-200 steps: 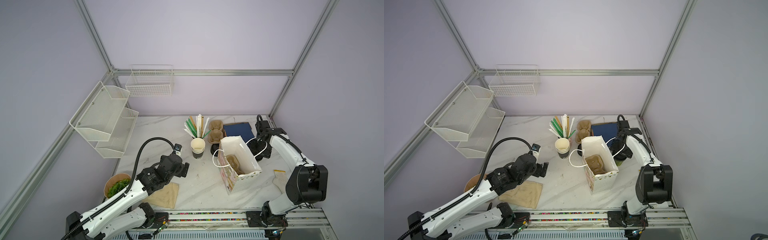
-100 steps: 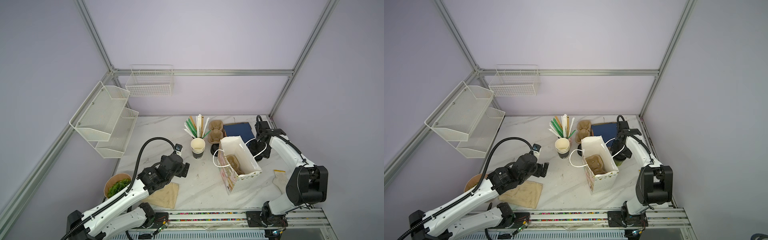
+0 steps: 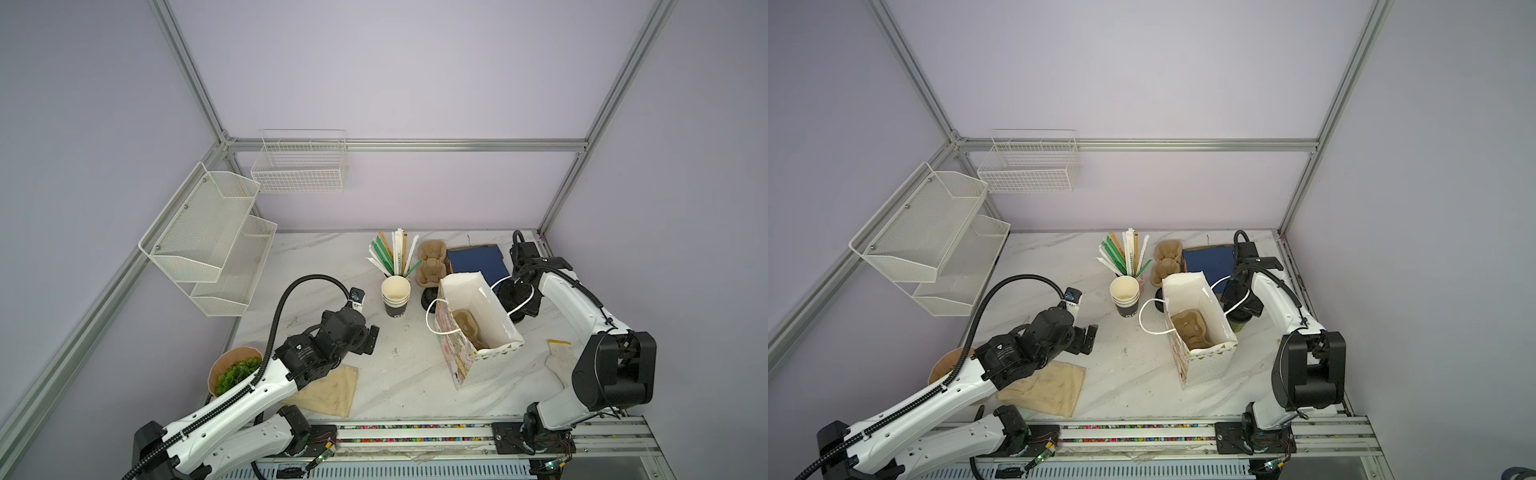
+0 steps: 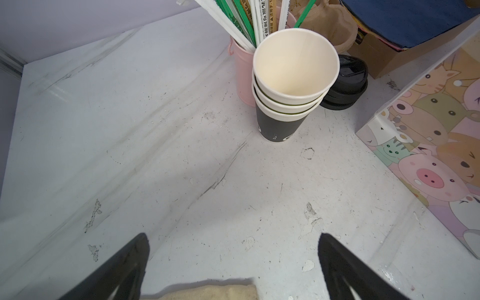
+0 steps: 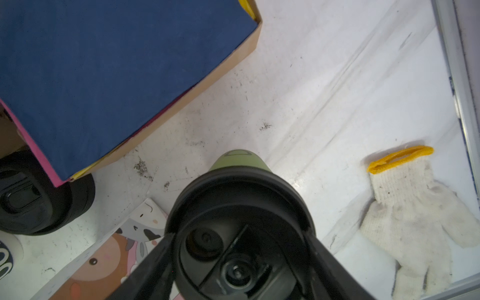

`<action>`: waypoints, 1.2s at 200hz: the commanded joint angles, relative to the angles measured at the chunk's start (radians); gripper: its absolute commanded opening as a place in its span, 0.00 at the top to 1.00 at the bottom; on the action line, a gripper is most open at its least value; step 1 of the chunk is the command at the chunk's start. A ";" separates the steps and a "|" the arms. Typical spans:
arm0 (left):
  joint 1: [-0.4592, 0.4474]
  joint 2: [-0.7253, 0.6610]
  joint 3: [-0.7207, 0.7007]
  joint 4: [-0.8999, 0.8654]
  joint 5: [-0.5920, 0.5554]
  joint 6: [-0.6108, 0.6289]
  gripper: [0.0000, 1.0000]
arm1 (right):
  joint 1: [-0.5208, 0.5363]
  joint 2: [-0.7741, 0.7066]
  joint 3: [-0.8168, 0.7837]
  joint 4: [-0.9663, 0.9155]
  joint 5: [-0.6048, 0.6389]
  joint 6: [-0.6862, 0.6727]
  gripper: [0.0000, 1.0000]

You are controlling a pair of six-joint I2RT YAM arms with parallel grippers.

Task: Pack a coffee takeout order
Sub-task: Pick up the coffee cup at the middle-right of the table.

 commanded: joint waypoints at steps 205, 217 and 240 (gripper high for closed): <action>0.008 -0.115 0.072 0.027 0.045 -0.016 0.00 | 0.002 -0.152 0.275 -0.249 0.179 0.065 0.32; 0.008 -0.117 0.073 0.027 0.047 -0.015 0.00 | 0.002 -0.162 0.300 -0.259 0.186 0.067 0.32; 0.008 -0.119 0.075 0.028 0.051 -0.015 0.00 | 0.002 -0.173 0.344 -0.276 0.193 0.077 0.32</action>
